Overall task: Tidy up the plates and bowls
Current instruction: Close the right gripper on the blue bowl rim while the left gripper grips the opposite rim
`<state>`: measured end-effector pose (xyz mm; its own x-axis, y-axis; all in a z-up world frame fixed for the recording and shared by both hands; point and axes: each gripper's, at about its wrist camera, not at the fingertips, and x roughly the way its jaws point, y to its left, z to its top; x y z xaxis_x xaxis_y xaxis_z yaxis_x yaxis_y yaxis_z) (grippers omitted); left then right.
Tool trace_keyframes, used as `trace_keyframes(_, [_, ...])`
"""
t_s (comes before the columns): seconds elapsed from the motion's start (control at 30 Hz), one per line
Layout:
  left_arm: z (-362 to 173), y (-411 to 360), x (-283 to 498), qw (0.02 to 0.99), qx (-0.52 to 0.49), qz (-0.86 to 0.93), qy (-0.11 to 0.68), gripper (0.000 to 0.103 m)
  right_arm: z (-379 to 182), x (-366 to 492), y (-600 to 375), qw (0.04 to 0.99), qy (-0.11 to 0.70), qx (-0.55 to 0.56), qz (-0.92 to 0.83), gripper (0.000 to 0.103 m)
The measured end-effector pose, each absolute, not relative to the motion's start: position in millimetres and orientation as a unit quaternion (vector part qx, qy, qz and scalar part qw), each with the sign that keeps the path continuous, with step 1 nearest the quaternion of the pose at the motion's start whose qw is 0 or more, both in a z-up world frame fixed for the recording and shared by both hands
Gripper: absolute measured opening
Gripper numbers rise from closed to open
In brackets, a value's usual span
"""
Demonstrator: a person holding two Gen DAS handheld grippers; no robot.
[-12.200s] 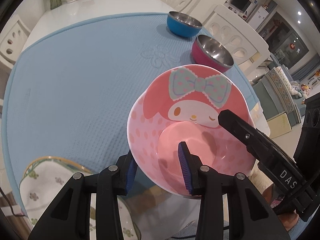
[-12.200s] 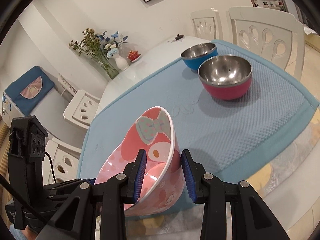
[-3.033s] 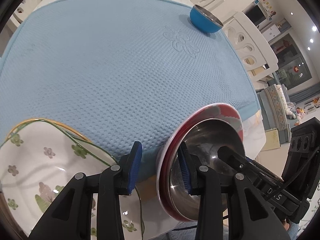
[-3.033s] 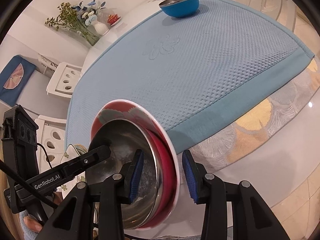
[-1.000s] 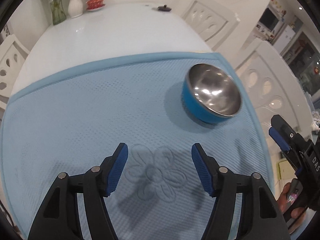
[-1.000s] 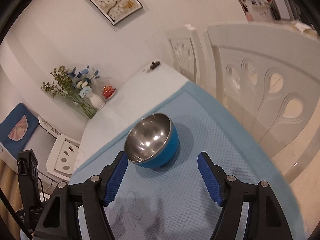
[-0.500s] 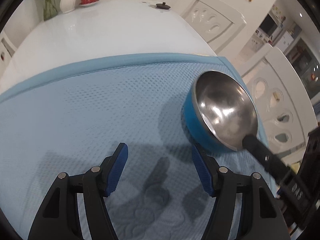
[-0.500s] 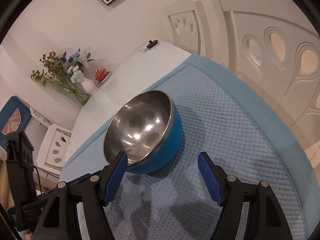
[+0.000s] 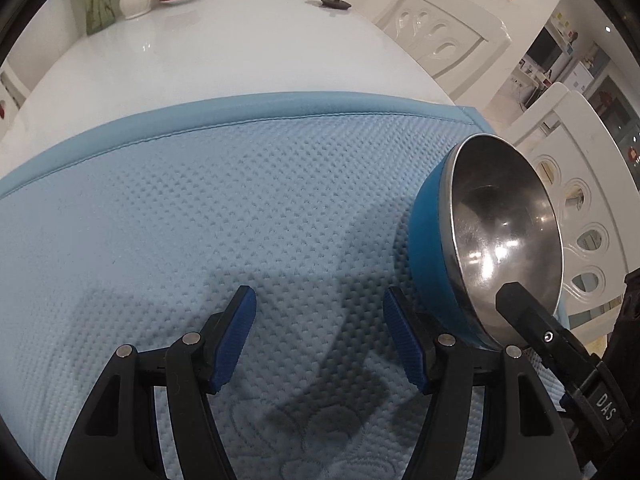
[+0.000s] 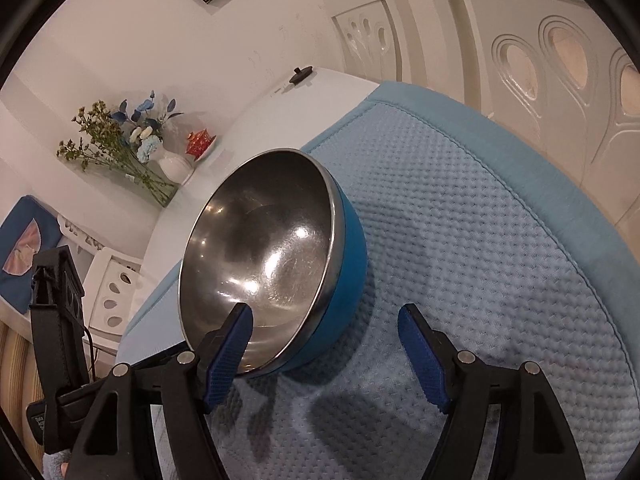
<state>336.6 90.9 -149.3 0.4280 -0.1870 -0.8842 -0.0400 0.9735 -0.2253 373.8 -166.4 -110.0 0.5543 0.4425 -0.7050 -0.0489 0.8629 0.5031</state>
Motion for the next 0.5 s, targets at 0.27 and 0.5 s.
trace_keyframes(0.27, [-150.6, 89.7, 332.5, 0.847, -0.083, -0.041, 0.523, 0.062, -110.4, 369.6, -161.4, 0.865, 0.439, 0.195, 0.149, 0.076])
trace_keyframes(0.5, [-148.1, 83.9, 329.3, 0.849, -0.052, -0.048, 0.523, 0.056, -107.8, 369.6, -147.3, 0.872, 0.445, 0.141, 0.146, 0.045])
